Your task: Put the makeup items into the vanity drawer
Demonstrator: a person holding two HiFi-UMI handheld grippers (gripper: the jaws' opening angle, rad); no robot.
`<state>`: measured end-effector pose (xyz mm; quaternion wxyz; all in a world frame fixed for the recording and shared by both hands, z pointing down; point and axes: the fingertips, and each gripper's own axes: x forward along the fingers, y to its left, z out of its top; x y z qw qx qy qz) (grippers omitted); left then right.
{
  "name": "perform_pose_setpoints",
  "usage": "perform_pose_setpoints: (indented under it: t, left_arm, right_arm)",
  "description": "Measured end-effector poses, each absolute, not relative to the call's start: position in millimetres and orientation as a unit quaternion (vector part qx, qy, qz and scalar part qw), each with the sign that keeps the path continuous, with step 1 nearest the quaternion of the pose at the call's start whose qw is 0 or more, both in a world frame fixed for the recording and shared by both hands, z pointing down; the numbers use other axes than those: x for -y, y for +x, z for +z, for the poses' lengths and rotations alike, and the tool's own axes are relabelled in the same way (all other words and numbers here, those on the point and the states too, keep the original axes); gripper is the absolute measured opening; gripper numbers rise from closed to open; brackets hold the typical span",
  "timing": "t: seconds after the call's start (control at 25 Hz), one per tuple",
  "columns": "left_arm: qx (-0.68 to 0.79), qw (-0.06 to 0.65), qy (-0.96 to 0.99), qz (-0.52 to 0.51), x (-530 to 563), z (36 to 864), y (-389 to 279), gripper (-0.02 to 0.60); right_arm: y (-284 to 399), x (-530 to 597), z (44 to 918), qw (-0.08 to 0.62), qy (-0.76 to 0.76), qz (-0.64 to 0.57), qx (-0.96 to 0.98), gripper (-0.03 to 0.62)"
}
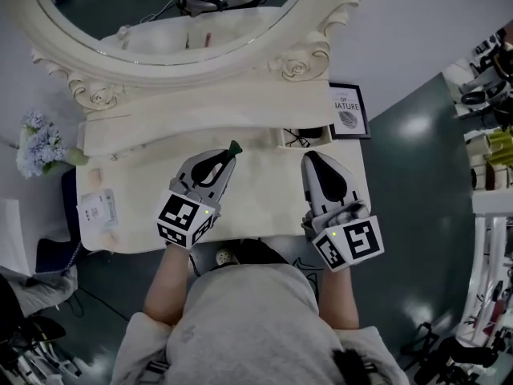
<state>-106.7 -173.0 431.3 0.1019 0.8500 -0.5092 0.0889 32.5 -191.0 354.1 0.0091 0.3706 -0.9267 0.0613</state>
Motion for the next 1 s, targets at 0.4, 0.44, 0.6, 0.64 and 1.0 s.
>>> perform_pose_setpoints:
  t: [0.4,0.44,0.6,0.64,1.0]
  left_arm:
    - [0.453,0.093,0.880,0.108,204.5,434.4,-49.7,0.055]
    - [0.447,0.093,0.883,0.114,207.9,436.5,-43.4,0.055]
    - [0.423,0.092,0.891,0.137,223.1,446.1,-18.1,0.055]
    - [0.416,0.090,0.894,0.143,226.7,448.5,-11.4,0.055]
    - [0.366,0.072,0.904,0.206,252.3,476.7,35.1,0.055]
  right_arm:
    - [85.9,199.3,354.8,0.004,0.422,0.063,0.905,0.028]
    - [91.5,200.1,355.3,0.003,0.427,0.064,0.902,0.028]
    - [114.5,202.2,356.9,0.003,0.448,0.065,0.892,0.028]
    - [120.6,202.4,357.6,0.002,0.454,0.065,0.889,0.028]
    - [166.0,200.0,369.2,0.003,0.499,0.076,0.864,0.028]
